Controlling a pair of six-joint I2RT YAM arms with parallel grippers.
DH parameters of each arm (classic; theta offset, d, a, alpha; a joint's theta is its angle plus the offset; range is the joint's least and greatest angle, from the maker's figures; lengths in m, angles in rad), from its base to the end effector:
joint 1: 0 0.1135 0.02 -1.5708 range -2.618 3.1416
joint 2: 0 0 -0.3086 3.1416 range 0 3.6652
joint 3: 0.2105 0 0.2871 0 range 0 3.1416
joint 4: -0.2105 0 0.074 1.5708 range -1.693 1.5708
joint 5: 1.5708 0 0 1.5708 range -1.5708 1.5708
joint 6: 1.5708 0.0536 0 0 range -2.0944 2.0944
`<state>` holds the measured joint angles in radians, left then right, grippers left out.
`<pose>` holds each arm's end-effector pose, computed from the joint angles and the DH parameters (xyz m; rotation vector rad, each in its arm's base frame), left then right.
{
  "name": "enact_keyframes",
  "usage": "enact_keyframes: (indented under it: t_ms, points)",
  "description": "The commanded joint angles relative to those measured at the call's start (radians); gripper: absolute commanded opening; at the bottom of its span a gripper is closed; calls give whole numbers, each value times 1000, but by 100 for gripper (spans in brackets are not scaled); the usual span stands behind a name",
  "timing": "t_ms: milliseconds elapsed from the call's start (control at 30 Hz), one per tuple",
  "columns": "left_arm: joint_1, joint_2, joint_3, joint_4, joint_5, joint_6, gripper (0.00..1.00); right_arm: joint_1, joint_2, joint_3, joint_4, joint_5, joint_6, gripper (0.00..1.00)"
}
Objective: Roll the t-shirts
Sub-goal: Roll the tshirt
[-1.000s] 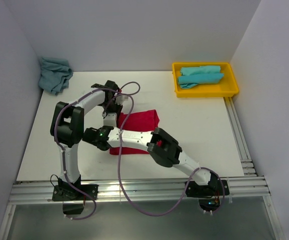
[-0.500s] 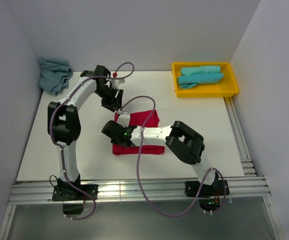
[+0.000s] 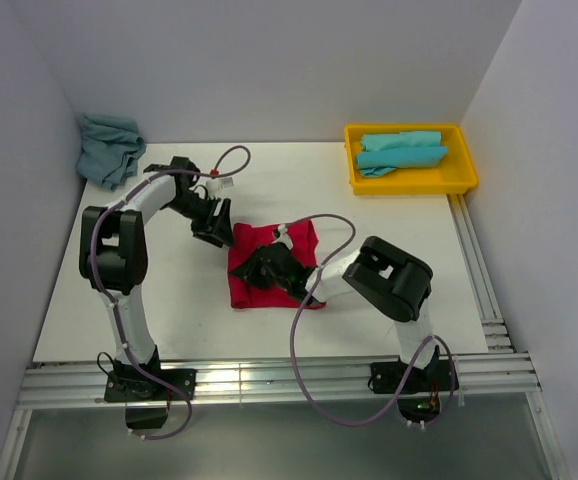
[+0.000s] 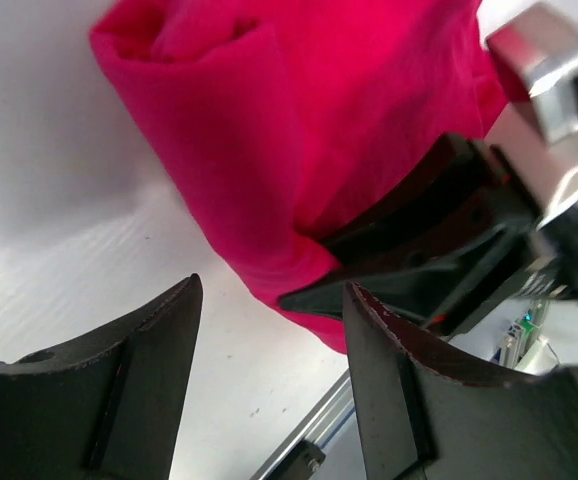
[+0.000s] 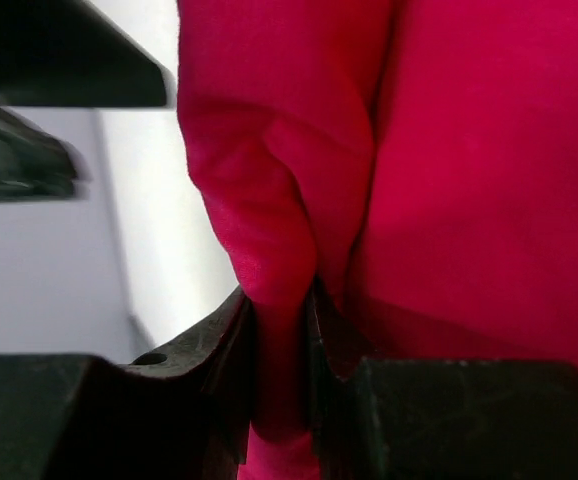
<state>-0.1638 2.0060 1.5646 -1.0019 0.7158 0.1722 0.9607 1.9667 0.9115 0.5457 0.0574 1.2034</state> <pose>0.4325 -0.1071 0.2141 0.5394 2.7764 -1.0567 0.2552 0.3596 0.1214 0.3219 2.3140 1.1788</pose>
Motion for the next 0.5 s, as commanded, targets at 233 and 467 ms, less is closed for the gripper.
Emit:
enact_keyframes:
  t_ms: [233, 467]
  points:
    - [6, -85, -189, 242, 51, -22, 63, -14, 125, -220, 675, -179, 275, 13]
    - [6, -72, -255, 318, 60, -68, 60, -10, 248, -229, 933, -188, 403, 13]
